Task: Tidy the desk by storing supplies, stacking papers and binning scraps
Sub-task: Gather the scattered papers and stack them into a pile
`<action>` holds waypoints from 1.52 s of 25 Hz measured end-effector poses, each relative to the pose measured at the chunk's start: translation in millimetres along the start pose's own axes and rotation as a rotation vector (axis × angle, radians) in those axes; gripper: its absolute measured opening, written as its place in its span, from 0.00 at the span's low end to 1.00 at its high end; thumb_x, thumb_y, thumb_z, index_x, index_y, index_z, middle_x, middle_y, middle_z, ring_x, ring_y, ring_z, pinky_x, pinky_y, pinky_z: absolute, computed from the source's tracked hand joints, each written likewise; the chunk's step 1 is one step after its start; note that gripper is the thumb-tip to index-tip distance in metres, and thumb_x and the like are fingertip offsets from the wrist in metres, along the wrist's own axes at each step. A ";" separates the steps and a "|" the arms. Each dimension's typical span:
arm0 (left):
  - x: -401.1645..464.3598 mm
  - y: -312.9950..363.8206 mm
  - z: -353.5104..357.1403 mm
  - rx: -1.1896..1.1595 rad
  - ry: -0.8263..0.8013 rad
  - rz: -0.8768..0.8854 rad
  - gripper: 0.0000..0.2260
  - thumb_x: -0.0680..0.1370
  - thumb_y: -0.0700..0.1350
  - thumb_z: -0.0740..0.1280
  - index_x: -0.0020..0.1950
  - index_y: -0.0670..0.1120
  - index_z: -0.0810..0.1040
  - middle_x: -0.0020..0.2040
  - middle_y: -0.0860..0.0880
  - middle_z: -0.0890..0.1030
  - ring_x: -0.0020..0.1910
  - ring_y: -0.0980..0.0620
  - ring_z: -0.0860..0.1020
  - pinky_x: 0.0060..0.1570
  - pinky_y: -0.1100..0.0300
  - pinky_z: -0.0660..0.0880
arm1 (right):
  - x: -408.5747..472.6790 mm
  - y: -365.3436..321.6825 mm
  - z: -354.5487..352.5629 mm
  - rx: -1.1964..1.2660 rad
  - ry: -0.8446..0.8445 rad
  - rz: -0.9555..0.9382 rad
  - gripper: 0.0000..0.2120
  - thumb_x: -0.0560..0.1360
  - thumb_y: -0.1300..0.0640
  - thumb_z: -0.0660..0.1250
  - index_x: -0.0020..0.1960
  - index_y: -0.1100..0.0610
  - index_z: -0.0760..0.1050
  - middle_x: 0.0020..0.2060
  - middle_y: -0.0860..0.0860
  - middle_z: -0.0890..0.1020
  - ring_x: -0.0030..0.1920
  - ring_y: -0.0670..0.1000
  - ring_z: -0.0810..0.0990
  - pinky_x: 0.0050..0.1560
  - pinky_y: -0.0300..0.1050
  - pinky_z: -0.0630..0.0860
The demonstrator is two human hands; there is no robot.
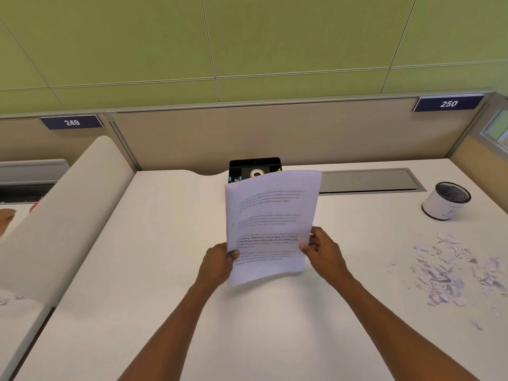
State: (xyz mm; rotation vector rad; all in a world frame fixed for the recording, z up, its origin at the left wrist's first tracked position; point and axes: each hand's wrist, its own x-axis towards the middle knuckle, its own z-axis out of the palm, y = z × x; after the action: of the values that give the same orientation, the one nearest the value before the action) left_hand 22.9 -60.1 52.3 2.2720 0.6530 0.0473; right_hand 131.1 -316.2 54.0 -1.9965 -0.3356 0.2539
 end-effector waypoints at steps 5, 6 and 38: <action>19.9 12.6 -49.8 0.306 -0.047 0.098 0.10 0.81 0.44 0.62 0.56 0.47 0.82 0.54 0.44 0.84 0.51 0.41 0.80 0.46 0.56 0.73 | 13.7 -50.6 -34.5 -0.163 0.354 -0.403 0.37 0.70 0.58 0.77 0.74 0.53 0.63 0.70 0.49 0.71 0.69 0.49 0.70 0.70 0.42 0.66; 24.0 16.6 -56.7 0.389 -0.068 0.122 0.10 0.81 0.44 0.62 0.57 0.48 0.82 0.55 0.45 0.84 0.51 0.42 0.80 0.46 0.57 0.72 | 17.9 -64.5 -41.7 -0.224 0.338 -0.496 0.38 0.70 0.56 0.76 0.75 0.51 0.61 0.72 0.47 0.68 0.72 0.48 0.67 0.72 0.41 0.63; 9.1 -23.3 -16.8 -0.879 -0.169 0.041 0.21 0.69 0.50 0.78 0.60 0.46 0.82 0.57 0.46 0.85 0.58 0.43 0.83 0.49 0.57 0.82 | 21.9 -17.1 -39.3 0.208 0.053 0.084 0.15 0.71 0.56 0.76 0.56 0.57 0.79 0.49 0.54 0.85 0.47 0.55 0.85 0.48 0.51 0.82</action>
State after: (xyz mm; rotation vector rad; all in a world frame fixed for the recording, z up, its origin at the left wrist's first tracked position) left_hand 16.7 -31.1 46.9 1.4198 0.3817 0.1320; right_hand 162.2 -334.7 85.7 -1.8103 -0.1839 0.2768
